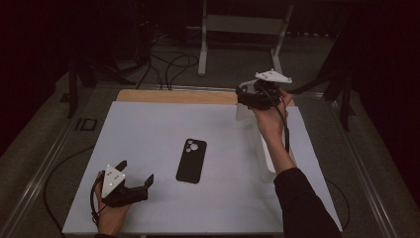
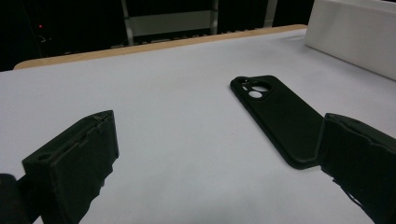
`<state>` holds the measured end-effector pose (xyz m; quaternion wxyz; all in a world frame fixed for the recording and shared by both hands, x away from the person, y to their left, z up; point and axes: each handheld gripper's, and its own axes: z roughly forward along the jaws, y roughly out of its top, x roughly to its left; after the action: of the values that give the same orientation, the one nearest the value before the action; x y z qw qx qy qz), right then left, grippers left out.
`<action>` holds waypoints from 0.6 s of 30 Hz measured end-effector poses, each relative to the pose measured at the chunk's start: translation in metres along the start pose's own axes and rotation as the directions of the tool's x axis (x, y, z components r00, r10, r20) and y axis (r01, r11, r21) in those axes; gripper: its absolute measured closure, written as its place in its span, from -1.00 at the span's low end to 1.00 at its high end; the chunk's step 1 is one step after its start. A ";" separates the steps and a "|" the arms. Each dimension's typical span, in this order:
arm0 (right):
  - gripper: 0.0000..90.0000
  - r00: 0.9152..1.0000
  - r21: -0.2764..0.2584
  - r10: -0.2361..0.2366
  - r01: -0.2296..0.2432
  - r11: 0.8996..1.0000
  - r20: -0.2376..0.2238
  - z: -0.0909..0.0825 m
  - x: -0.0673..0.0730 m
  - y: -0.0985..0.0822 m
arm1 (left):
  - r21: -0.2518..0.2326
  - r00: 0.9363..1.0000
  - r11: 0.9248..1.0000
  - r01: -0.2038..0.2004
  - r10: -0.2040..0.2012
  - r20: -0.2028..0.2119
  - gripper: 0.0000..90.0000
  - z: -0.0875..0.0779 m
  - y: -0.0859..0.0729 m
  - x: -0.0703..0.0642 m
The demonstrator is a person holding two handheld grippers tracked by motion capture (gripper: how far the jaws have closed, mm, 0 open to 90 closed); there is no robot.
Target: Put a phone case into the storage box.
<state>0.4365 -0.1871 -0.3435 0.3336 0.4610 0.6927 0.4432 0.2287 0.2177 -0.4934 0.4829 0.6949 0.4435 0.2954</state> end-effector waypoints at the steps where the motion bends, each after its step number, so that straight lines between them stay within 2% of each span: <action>1: -0.63 1.000 0.002 0.005 -0.005 1.000 0.005 0.001 -0.001 0.000 | 0.000 1.000 1.000 0.000 0.000 -0.001 -1.00 0.000 0.000 0.000; 18: -0.63 0.996 0.013 0.036 -0.037 0.999 0.081 0.009 -0.026 0.001 | -0.008 1.000 1.000 0.011 -0.011 -0.005 -1.00 -0.002 0.000 0.002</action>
<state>0.4543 -0.2089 -0.3450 0.3501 0.4934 0.6732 0.4252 0.2279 0.2198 -0.4929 0.4858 0.6899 0.4475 0.2964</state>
